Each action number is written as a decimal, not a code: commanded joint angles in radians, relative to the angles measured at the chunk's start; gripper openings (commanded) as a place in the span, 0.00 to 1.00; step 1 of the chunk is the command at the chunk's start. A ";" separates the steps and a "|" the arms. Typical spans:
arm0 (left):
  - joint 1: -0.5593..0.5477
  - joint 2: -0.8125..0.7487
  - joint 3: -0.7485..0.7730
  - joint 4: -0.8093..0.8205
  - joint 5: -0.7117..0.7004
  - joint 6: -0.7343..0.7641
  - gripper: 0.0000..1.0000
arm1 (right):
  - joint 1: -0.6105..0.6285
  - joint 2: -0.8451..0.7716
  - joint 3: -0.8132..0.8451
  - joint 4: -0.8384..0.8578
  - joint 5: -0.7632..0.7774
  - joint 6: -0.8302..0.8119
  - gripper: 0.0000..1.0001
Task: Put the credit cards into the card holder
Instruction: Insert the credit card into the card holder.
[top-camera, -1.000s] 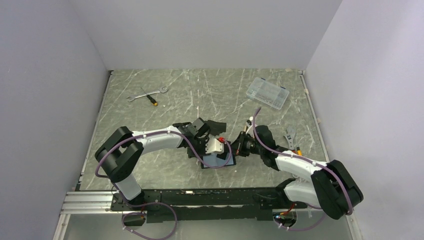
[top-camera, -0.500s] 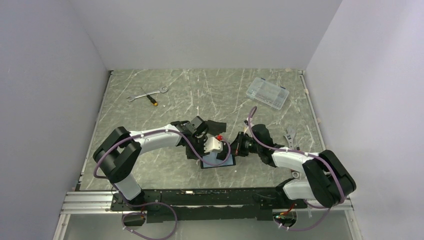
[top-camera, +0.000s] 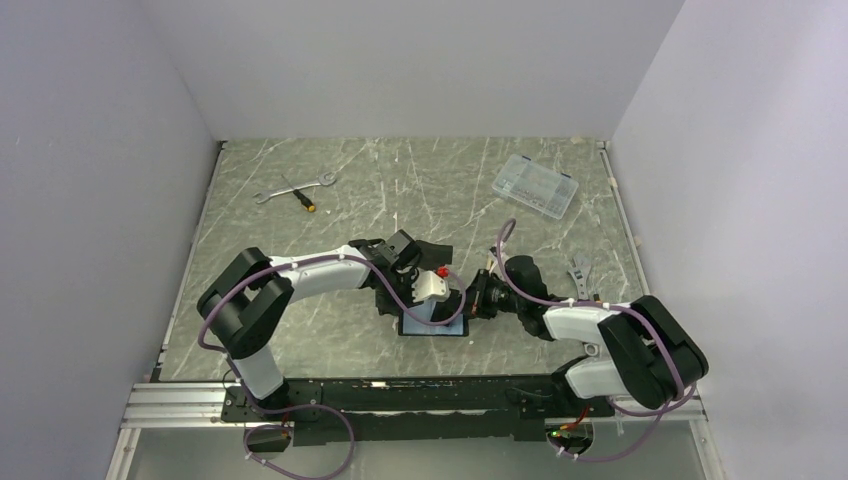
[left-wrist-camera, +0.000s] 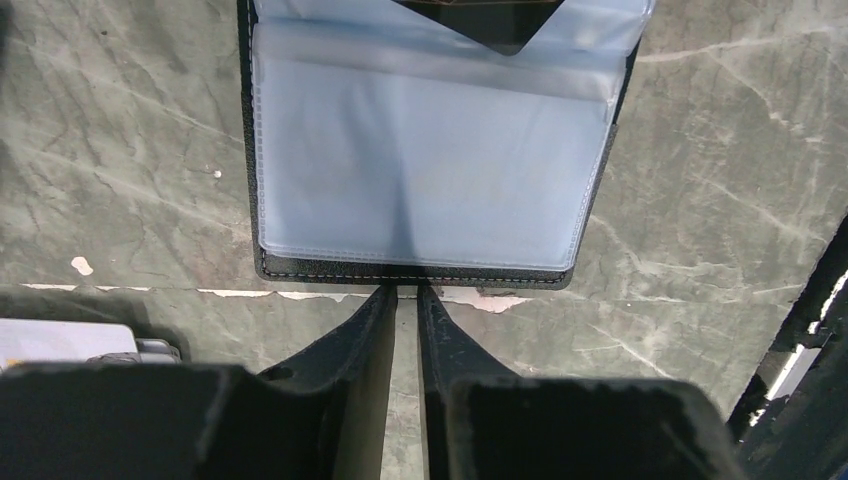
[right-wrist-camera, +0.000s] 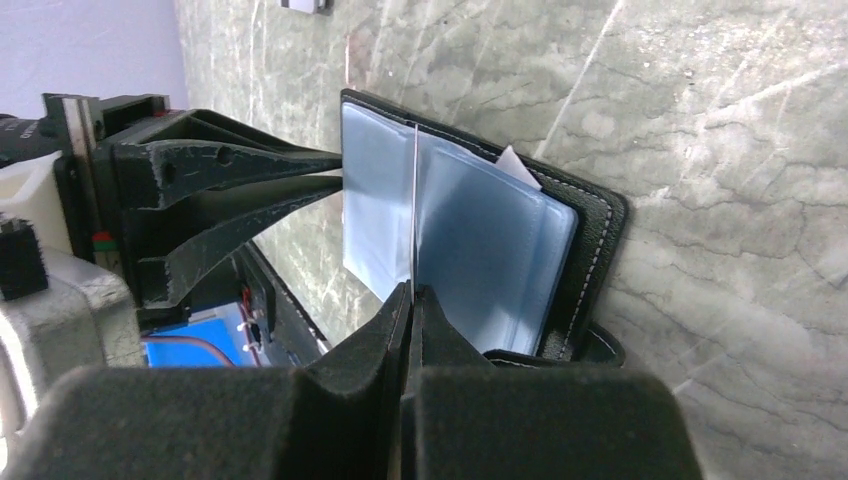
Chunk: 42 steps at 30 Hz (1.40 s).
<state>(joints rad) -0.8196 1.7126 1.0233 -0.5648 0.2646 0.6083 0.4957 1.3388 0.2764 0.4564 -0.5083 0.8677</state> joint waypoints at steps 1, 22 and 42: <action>-0.004 0.031 0.014 0.001 -0.032 0.000 0.19 | -0.003 -0.054 0.006 0.032 0.002 0.004 0.00; -0.007 0.001 -0.016 0.001 -0.034 -0.010 0.14 | 0.028 0.006 -0.013 0.126 0.010 0.047 0.00; -0.014 -0.003 -0.024 0.008 -0.043 -0.009 0.12 | 0.070 0.066 -0.041 0.123 0.003 0.046 0.00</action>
<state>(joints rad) -0.8291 1.7142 1.0252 -0.5640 0.2459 0.6052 0.5629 1.3964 0.2443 0.5716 -0.4999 0.9348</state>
